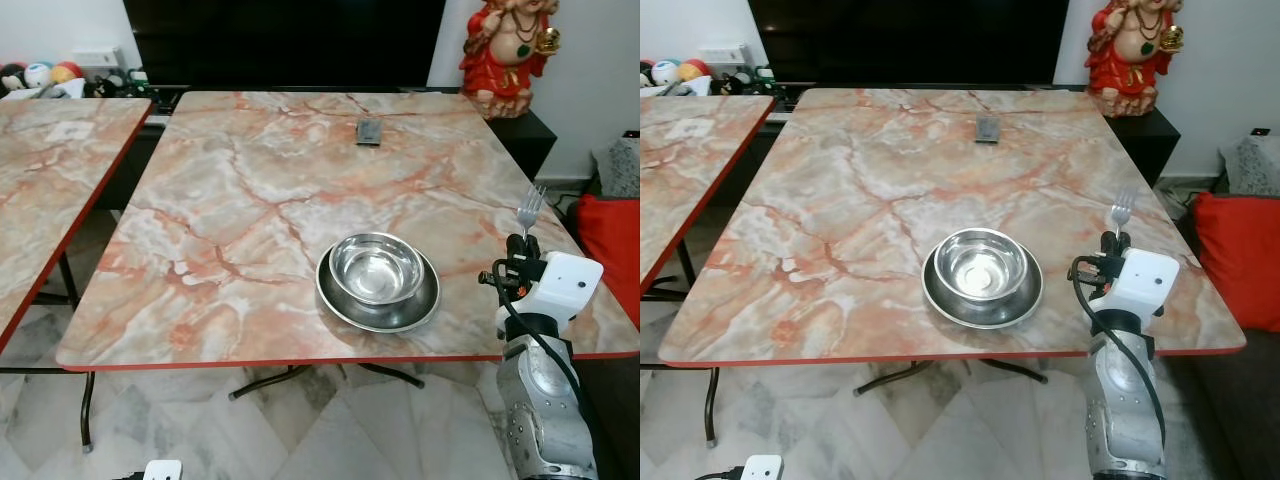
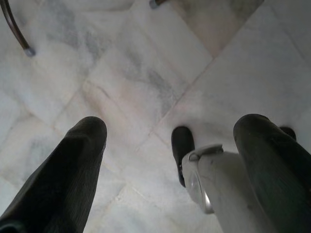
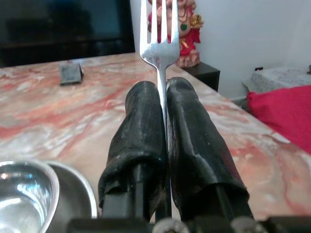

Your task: Setting the table

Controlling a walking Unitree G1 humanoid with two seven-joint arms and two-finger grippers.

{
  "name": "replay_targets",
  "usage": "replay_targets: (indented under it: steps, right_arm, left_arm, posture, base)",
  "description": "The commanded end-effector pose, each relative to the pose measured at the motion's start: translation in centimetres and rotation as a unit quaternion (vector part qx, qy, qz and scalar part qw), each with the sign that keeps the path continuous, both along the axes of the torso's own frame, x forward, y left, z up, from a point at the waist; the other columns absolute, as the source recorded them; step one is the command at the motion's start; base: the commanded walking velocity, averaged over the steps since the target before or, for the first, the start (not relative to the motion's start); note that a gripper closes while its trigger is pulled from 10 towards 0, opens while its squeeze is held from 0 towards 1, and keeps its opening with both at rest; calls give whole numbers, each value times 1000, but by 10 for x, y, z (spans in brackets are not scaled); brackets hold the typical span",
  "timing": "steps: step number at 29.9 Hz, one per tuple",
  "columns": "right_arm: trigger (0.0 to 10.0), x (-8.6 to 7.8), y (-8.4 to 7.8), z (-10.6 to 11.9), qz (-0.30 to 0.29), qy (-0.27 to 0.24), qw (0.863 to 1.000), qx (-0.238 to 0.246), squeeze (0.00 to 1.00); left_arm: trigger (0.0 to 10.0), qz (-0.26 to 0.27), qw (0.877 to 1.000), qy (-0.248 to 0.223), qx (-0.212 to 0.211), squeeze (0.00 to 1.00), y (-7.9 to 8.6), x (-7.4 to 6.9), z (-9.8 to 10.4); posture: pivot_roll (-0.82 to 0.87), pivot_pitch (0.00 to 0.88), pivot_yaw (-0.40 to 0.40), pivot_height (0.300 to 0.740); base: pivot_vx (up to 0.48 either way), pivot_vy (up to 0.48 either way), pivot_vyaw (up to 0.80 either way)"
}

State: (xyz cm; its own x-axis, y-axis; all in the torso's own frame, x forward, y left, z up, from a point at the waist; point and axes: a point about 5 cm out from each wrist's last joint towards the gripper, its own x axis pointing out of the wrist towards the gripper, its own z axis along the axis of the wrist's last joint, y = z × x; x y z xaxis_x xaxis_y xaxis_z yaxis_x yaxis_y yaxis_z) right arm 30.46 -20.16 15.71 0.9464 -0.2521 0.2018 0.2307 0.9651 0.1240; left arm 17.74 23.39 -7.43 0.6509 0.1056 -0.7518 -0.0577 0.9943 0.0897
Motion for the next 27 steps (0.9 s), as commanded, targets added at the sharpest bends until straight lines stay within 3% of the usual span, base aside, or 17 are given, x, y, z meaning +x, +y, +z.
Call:
replay_targets:
  steps: [1, 9, 20, 27]
  right_arm:
    - [10000, 0, -1, -2, -3, 5, 1000, -2, 0]
    - [10000, 1, -3, -3, -10, 10, 1000, -3, 0]
    - [10000, -4, -8, -2, -47, 12, 999, -4, 0]
    - [10000, -15, -16, -5, -46, 61, 997, -33, 0]
  left_arm:
    - [10000, 1, 1000, 12, 3, 0, 1, -6, -3]
    - [10000, 2, 1000, 11, 2, 0, 0, -5, -3]
    - [10000, 2, 1000, 12, -1, 0, 0, -5, -3]
    - [10000, 0, 1000, 12, -1, 0, 0, -5, -3]
  posture:
    - [-27, 94, -7, 740]
    - [-27, 99, -9, 740]
    - [-28, 109, -11, 740]
    - [-39, 117, -12, 740]
  base:
    - [296, 0, 0]
    - [307, 0, 0]
    - [0, 0, 0]
    - [0, 0, 0]
